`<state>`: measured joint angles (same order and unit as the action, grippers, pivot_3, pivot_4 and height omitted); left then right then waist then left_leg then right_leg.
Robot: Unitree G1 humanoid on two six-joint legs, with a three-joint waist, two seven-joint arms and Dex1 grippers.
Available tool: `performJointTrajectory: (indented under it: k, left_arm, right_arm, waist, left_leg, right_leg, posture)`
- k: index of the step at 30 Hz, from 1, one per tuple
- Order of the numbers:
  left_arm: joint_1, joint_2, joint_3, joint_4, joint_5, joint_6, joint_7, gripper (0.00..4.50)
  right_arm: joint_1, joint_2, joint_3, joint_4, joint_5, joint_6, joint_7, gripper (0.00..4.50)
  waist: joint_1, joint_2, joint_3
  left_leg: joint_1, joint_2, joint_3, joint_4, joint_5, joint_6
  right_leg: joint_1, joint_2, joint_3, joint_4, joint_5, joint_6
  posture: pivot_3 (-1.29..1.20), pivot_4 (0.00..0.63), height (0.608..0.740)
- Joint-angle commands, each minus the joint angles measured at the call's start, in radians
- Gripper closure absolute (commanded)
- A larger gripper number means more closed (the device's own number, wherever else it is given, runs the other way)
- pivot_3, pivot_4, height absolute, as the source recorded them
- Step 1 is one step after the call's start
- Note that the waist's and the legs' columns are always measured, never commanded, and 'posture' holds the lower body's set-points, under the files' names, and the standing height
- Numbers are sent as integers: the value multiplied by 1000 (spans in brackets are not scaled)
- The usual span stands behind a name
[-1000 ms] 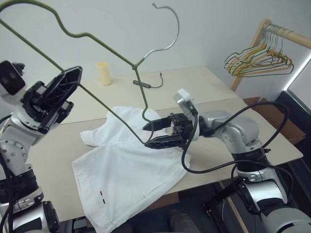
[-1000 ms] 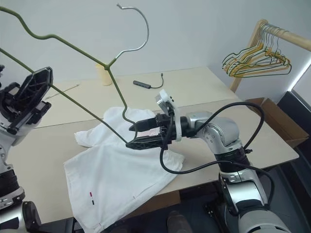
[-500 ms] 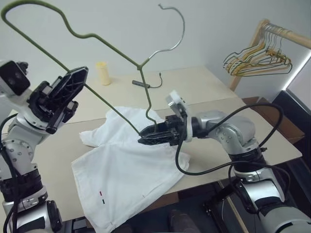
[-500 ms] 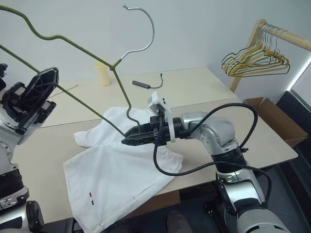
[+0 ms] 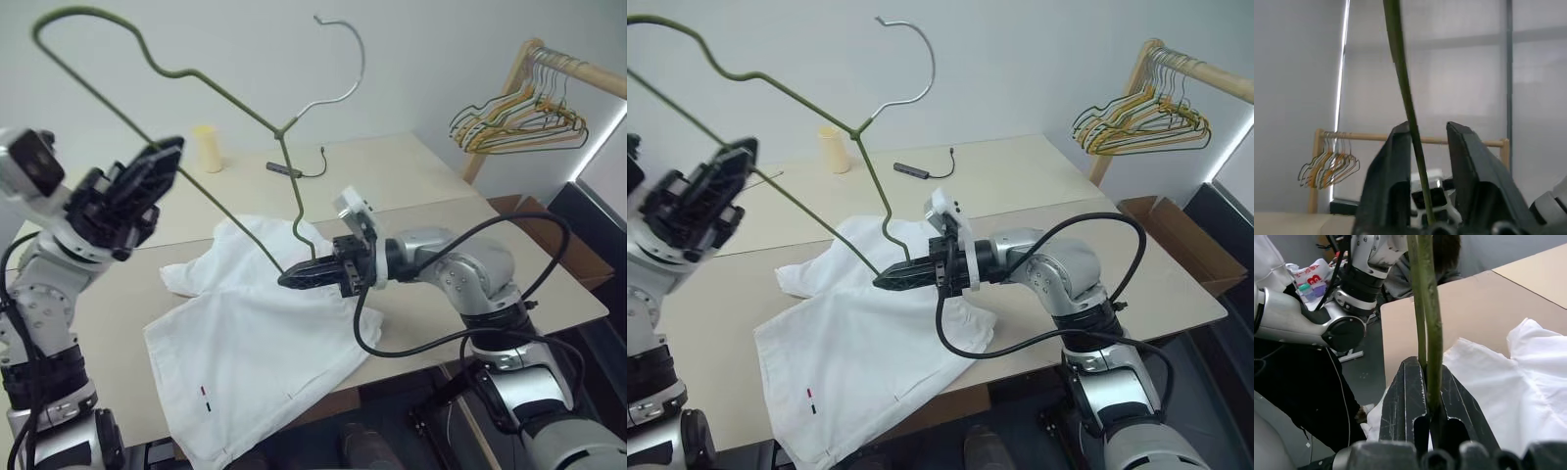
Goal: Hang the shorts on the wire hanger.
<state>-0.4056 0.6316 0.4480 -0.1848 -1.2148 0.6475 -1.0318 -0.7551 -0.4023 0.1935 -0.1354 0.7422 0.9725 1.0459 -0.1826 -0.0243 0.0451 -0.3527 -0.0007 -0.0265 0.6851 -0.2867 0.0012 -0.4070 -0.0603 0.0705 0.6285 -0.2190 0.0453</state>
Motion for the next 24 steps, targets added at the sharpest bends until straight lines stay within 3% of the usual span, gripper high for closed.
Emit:
performJointTrajectory:
  k: [1,7,10,15,20,24]
  left_arm:
    - [52,64,-87,-30,179,-40,-8,2029]
    - [160,180,-228,-42,484,-127,2,20]
    - [218,251,-311,-61,631,-199,-38,20]
    - [271,293,-377,-96,725,-277,-102,20]
    - [279,294,-430,-113,787,-306,-117,20]
    - [268,287,-453,-116,803,-309,-133,20]
  right_arm:
    - [1,-22,-95,-20,61,45,-31,4500]
    - [79,-159,-182,-60,128,168,-53,4500]
    - [130,-248,-195,-42,116,256,-99,4500]
    - [218,-342,-197,-29,67,343,-190,4500]
    - [251,-502,-151,128,174,550,12,4500]
    - [254,-627,-58,256,176,581,176,4500]
  waist:
    - [0,0,0]
    - [2,0,0]
    - [0,1,0]
    - [1,1,1]
    - [3,2,1]
    - [-2,2,1]
  left_leg:
    - [0,0,0,0,0,0]
    - [-1,0,0,0,0,0]
    - [-1,0,1,-1,0,0]
    - [-1,1,3,-3,0,0]
    - [-1,0,5,-3,0,1]
    - [0,1,7,-3,0,1]
  right_leg:
    - [0,0,0,0,0,0]
    - [0,0,0,-2,0,0]
    - [0,0,0,-3,-1,1]
    - [-1,1,0,-3,-5,6]
    - [-1,0,1,-4,-5,7]
    - [0,0,1,-4,-6,8]
  posture:
    - [-166,0,740]
    - [-174,0,740]
    - [-177,0,740]
    - [-184,0,740]
    - [-200,0,740]
    - [-203,0,740]
